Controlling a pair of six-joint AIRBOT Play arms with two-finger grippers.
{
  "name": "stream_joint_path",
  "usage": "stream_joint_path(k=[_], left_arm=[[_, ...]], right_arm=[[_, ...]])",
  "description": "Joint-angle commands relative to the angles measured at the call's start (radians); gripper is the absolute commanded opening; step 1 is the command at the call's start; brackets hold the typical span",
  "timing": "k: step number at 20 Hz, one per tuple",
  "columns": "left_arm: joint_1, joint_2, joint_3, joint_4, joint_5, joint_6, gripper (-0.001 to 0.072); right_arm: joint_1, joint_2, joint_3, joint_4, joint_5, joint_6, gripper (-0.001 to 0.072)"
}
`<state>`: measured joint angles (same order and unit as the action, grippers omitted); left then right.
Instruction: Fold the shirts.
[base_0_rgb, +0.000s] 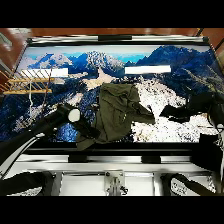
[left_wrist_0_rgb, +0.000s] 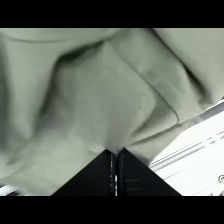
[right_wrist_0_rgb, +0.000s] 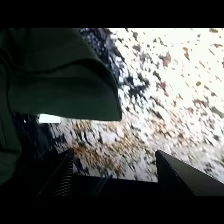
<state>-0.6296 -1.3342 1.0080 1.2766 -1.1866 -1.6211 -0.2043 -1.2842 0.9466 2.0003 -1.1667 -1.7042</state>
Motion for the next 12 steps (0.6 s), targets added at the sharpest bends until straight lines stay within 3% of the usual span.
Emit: stream_joint_path(k=[1,9,10,11,12], left_arm=[[0.064,0.079,0.01,0.006,-0.045,0.025,0.0035],[0.124,0.127,0.145,0.006,-0.082,0.042,0.0035],[0.127,0.127,0.167,0.008,-0.082,0.043,0.0035],[0.131,0.127,0.187,0.007,-0.082,0.042,0.0035],[0.135,0.127,0.208,0.007,-0.084,0.043,0.0035]], right_arm=[[0.0,-0.125,-0.003,0.149,0.045,-0.053,0.0628],[0.022,-0.238,-0.003,0.212,0.036,-0.058,0.0623],[0.047,-0.244,-0.003,0.208,0.042,-0.06,0.0556],[0.072,-0.248,-0.002,0.187,0.063,-0.059,0.0538],[0.09,-0.247,-0.002,0.171,0.093,-0.055,0.0461]])
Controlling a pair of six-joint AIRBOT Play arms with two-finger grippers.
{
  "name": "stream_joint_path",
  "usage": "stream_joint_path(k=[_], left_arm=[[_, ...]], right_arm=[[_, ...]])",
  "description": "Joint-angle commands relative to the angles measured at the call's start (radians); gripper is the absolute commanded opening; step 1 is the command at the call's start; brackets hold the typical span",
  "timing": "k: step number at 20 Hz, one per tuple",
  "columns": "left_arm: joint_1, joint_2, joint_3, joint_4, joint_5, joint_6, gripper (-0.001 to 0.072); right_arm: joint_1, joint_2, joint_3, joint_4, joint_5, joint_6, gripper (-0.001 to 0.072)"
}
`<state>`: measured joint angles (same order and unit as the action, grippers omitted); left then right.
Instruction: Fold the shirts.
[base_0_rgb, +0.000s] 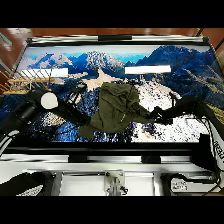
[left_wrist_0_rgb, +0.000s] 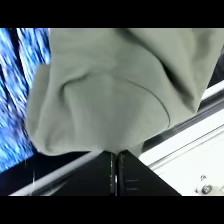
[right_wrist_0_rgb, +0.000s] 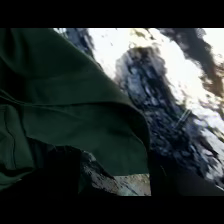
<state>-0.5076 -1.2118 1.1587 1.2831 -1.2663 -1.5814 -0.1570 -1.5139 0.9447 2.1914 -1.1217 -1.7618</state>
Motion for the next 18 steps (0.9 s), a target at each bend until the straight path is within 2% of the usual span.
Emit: stream_joint_path(k=[1,2,3,6,8,10,12,14,16,18], left_arm=[[0.016,0.004,0.079,0.0,-0.011,0.003,0.0035],[0.023,0.004,0.107,0.0,-0.025,0.027,0.0035],[0.027,0.004,0.14,0.002,-0.041,0.046,0.0035],[0.063,0.006,0.303,0.002,-0.096,0.083,0.0035],[0.106,0.006,0.482,0.002,-0.104,0.086,0.0035],[0.171,0.008,0.71,0.002,-0.085,0.077,0.0035],[0.252,0.017,0.945,0.002,-0.015,0.016,0.0035],[0.331,0.083,1.051,0.0,0.139,-0.059,0.0035],[0.366,0.215,0.988,0.0,0.333,-0.082,0.0035],[0.364,0.349,0.866,-0.005,0.5,-0.082,0.0035]], right_arm=[[0.056,-0.016,0.003,-0.014,0.074,0.003,0.0262],[0.061,-0.015,0.017,0.009,0.076,0.002,0.0111],[0.061,-0.006,0.04,0.013,0.063,-0.001,0.0068],[0.061,0.094,0.173,0.015,-0.047,-0.062,0.0067],[0.058,0.216,0.304,0.01,-0.119,-0.063,0.0067],[0.046,0.364,0.457,-0.002,-0.106,-0.041,0.0067],[0.016,0.51,0.614,-0.004,0.013,-0.037,0.0067],[-0.011,0.644,0.721,-0.021,0.19,-0.006,0.0066],[-0.016,0.751,0.767,-0.052,0.327,0.026,0.0066],[-0.016,0.818,0.784,-0.054,0.357,0.032,0.0066]])
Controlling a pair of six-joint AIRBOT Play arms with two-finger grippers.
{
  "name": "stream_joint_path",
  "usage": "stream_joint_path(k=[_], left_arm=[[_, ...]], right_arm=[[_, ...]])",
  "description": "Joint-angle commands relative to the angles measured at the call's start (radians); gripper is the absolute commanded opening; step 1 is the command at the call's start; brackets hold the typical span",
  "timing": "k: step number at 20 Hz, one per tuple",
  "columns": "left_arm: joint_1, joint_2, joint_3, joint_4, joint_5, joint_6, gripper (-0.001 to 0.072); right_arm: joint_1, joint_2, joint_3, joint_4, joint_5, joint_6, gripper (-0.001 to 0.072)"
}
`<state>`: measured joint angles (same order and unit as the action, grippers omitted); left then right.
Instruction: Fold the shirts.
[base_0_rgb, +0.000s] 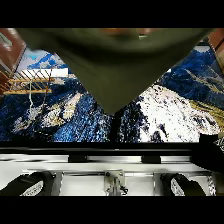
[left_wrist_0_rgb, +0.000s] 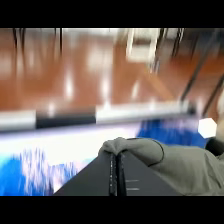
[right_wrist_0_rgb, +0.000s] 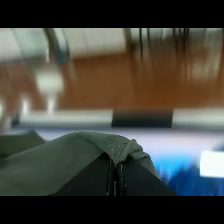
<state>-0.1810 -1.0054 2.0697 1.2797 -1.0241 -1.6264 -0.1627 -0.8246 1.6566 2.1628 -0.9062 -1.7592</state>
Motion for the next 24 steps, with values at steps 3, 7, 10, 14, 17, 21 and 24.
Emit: stream_joint_path(k=[3,7,10,14,17,21,24], left_arm=[[0.037,0.266,-0.148,-0.001,0.307,-0.037,0.0035],[0.037,0.3,-0.153,0.0,0.274,-0.032,0.0035],[0.037,0.296,-0.153,0.0,0.224,0.013,0.0035],[0.037,0.295,-0.153,0.007,0.047,0.14,0.0035],[0.037,0.282,-0.228,0.082,-0.138,0.149,0.0035],[0.037,0.24,-0.533,0.139,-0.125,0.15,0.0035],[0.037,0.123,-0.745,0.127,0.087,0.149,0.0035]], right_arm=[[-0.01,0.172,0.073,-0.013,0.138,0.044,0.0066],[-0.01,0.171,0.073,-0.01,0.121,0.065,0.0067],[-0.01,0.167,0.073,-0.011,0.065,0.066,0.0066],[-0.01,0.161,0.073,-0.055,-0.138,0.114,0.0067],[-0.01,0.098,0.061,-0.167,-0.389,0.227,0.0067],[-0.01,-0.046,-0.107,-0.262,-0.433,0.274,0.0067],[-0.01,-0.214,-0.229,-0.196,-0.21,0.273,0.0067]])
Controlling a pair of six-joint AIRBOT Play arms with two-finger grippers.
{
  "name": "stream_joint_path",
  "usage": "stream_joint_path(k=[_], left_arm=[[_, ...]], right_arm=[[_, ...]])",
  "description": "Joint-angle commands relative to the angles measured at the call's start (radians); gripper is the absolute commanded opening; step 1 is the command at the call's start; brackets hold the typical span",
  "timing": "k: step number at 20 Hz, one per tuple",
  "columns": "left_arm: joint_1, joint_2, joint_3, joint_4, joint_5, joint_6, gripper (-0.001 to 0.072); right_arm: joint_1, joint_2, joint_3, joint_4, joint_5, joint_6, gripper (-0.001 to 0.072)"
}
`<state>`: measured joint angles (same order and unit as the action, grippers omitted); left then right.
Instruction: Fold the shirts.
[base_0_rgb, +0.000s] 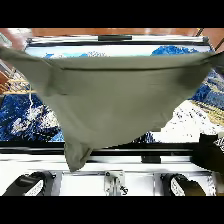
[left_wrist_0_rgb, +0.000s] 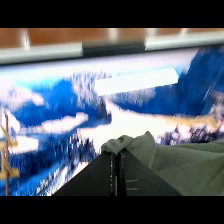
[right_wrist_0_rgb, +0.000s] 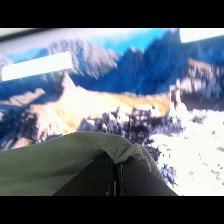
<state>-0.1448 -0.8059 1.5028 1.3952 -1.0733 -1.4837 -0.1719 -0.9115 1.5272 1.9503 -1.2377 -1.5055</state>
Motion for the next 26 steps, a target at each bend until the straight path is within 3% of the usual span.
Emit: stream_joint_path(k=[1,6,9,14,15,17,18,21,22,23,26], left_arm=[[0.001,-0.137,-0.213,-0.005,0.221,0.006,0.0035],[0.001,-0.407,-0.216,-0.139,0.571,0.006,0.0035],[0.001,-0.523,-0.216,-0.224,0.623,0.006,0.0036],[0.001,-0.668,-0.216,-0.275,0.369,-0.016,0.0044],[0.003,-0.673,-0.216,-0.274,0.311,-0.02,0.0135],[0.028,-0.663,-0.193,-0.268,0.185,-0.02,0.0564],[0.056,-0.659,-0.158,-0.258,0.095,-0.019,0.0609],[0.163,-0.657,-0.061,-0.242,-0.216,-0.021,0.0583],[0.196,-0.65,-0.068,-0.237,-0.303,-0.021,0.0512],[0.221,-0.64,-0.093,-0.221,-0.357,-0.02,0.0456],[0.25,-0.581,-0.308,-0.217,-0.359,-0.019,0.0479]], right_arm=[[0.0,-0.2,-0.107,0.048,0.192,0.017,0.0067],[0.002,-0.459,-0.107,0.168,0.533,0.01,0.0067],[0.002,-0.554,-0.107,0.168,0.601,0.01,0.0067],[0.001,-0.675,-0.107,0.163,0.406,0.01,0.0068],[0.001,-0.674,-0.107,0.16,0.372,0.008,0.0101],[-0.01,-0.645,-0.093,0.159,0.3,-0.008,0.0505],[-0.022,-0.622,-0.074,0.15,0.237,-0.039,0.0512],[-0.063,-0.539,-0.054,0.012,0.031,-0.047,0.0513],[-0.077,-0.521,-0.056,-0.058,-0.075,-0.064,0.0513],[-0.091,-0.51,-0.068,-0.108,-0.167,-0.085,0.0512],[-0.149,-0.463,-0.212,-0.1,-0.296,-0.13,0.0512]])
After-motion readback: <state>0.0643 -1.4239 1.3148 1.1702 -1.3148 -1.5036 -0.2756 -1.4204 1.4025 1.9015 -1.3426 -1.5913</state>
